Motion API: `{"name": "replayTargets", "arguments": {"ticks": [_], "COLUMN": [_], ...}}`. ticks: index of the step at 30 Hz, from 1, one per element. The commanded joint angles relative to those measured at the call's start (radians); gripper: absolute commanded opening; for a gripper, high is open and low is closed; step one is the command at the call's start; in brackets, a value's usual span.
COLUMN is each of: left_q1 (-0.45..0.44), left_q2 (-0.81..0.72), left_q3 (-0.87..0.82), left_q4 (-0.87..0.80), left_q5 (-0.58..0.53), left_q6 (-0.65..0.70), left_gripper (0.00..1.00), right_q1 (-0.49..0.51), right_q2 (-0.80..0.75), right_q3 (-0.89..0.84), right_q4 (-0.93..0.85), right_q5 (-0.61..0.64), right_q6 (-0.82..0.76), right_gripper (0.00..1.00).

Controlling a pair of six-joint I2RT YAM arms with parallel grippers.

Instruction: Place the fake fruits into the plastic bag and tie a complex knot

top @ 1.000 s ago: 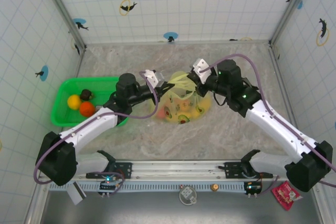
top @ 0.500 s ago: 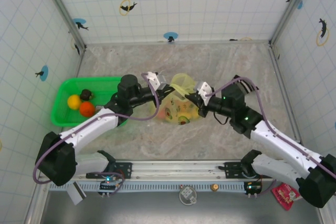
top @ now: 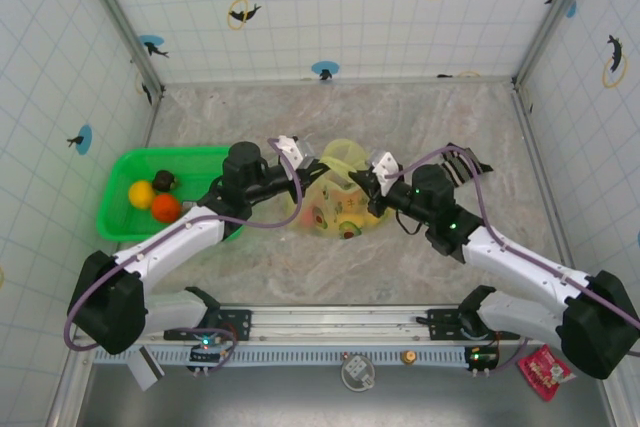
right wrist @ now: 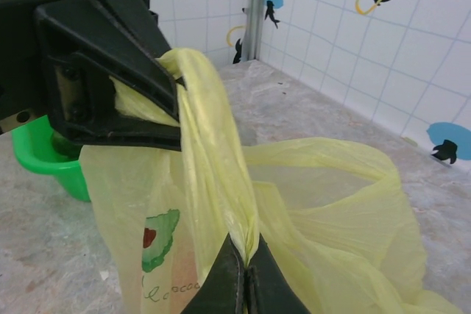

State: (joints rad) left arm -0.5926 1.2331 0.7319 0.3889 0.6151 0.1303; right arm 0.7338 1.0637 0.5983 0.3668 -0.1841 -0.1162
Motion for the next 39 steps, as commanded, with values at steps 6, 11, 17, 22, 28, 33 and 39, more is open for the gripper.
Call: {"name": "replayTargets", "arguments": {"ticks": [6,11,17,22,28,33,39], "left_q1": [0.01,0.009,0.015,0.027,0.044,0.05,0.053], "left_q2": [0.006,0.006,0.005,0.008,0.009,0.025,0.048], "left_q3": [0.025,0.028,0.027,0.025,0.017,0.019,0.025], "left_q4": [-0.018,-0.019,-0.007,0.011,0.052,0.076,0.096], "left_q5": [0.032,0.041,0.054,0.099,0.131,0.156,0.206], "left_q6": [0.015,0.019,0.004,-0.013,-0.048,-0.072,-0.103], "left_gripper": [0.23,0.35,0.42,0.46,0.46,0.5,0.6], "right_q1": [-0.039,-0.054,-0.054,-0.053,-0.058,-0.04,0.009], "right_q2": [-0.007,0.008,0.012,0.013,0.023,0.036,0.056], "right_q3": [-0.032,-0.028,-0.049,-0.071,-0.092,-0.118,-0.167], "right_q4": [0.092,0.117,0.138,0.152,0.173,0.191,0.269], "right_q5": [-0.014,-0.044,-0.061,-0.046,-0.02,-0.056,-0.009], "right_q6": [0.06,0.091,0.113,0.124,0.129,0.132,0.123], "right_gripper": [0.0,0.0,0.0,0.0,0.0,0.0,0.0]}}
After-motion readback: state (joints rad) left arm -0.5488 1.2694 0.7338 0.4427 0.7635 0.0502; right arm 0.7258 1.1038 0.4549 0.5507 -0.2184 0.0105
